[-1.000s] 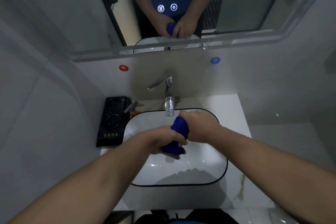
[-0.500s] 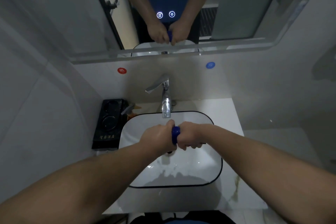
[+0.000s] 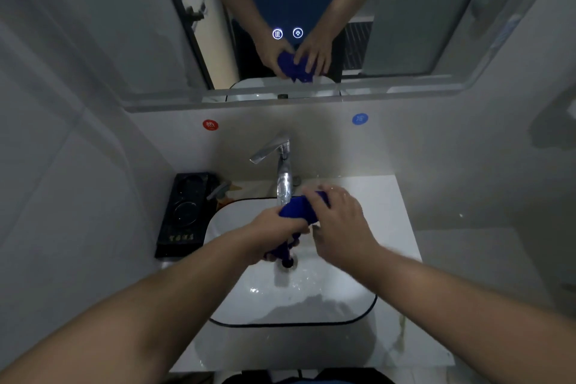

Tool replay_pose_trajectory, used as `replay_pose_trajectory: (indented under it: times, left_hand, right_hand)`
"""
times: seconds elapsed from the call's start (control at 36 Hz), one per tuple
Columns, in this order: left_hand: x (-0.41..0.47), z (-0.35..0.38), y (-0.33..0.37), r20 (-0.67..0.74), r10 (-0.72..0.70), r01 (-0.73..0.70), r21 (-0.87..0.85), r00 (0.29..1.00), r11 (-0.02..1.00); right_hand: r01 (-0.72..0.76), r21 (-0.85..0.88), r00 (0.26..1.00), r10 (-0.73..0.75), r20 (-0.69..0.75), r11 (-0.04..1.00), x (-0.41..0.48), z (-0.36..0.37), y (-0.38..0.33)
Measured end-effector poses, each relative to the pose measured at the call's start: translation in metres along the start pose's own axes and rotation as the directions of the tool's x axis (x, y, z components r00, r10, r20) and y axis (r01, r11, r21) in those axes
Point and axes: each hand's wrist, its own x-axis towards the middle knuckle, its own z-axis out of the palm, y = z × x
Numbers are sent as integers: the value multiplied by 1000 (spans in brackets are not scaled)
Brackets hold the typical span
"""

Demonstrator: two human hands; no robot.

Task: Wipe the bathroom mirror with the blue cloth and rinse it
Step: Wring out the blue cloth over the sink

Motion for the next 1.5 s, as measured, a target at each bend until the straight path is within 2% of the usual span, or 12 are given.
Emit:
replay_pose_trajectory:
  times: [0.11,0.17,0.36,0.5,0.61,0.72,0.83,0.92,1.03,1.19,1.31,1.5]
  left_hand:
    - [-10,-11,5,374,-169,268,-230,912,936]
    - [-15,-12,6,472,-203,348,-245,858,905]
    - [-18,-19,5,529,-284,321,24,800,947]
    - [-19,-18,4,556,-224,244,40,800,969]
    - [-17,-18,2,499,-190,182,67,846,981]
    - [-14,-19,-1,382,-120,122,21,916,992]
    - [-6,-11,-5,96,-84,90,-55,992,994]
    - [7,-3,-11,-83,-58,53,-55,995,997]
    - [19,5,-24,-256,28,-35,-22,966,999]
    - [17,1,-38,-270,166,-134,131,948,982]
    - [15,-4,-42,-266,239,-185,211,934,960]
    - [4,-17,-24,-255,377,-279,350,890,894]
  right_hand:
    - [81,21,991,-79,-106,996,-10,14,4]
    - [126,77,980,-112,-165,989,-6,13,5]
    - [305,155,947,-316,51,940,11,-1,11]
    - [339,274,901,-394,181,900,19,-18,15]
    - [243,254,899,-316,302,936,20,-23,10]
    - [185,174,923,-232,307,967,27,-20,1]
    - [94,60,954,-107,279,994,36,-18,-13]
    - [36,42,961,-46,271,998,36,-10,-19]
    - [-71,53,919,45,391,996,41,-5,-26]
    - [-275,202,833,129,538,940,34,2,-30]
    - [-382,289,811,168,561,878,29,7,-36]
    - [-566,554,798,234,556,611,25,0,-43]
